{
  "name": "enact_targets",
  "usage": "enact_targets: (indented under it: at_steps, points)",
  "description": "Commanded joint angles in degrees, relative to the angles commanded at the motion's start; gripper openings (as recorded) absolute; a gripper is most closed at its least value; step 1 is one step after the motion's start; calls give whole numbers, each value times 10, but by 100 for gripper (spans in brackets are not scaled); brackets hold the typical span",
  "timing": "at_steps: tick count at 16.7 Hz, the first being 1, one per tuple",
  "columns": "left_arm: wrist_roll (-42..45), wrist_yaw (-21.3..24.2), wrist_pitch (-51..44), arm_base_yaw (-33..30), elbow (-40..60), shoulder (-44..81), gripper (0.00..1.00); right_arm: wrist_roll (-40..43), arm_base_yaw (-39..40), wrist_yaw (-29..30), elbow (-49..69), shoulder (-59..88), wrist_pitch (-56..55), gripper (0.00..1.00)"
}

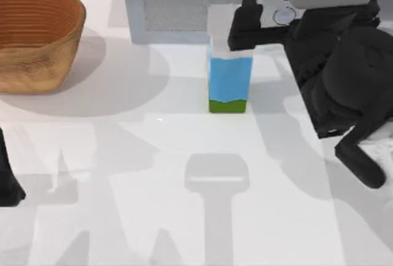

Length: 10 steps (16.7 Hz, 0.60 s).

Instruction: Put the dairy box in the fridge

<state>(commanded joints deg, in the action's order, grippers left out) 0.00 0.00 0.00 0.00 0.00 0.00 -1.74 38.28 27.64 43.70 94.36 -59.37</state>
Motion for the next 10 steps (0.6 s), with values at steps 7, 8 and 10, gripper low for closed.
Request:
enact_targets:
  at_steps: [7,8,10]
  points:
    - [0,0,0,0,0,0,100,-24,41,77,72,168,-55,100]
    - [0,0,0,0,0,0,100,-27,46,89,82,191,-62,100]
    - [0,0,0,0,0,0,100,-35,55,116,104,241,-71,100]
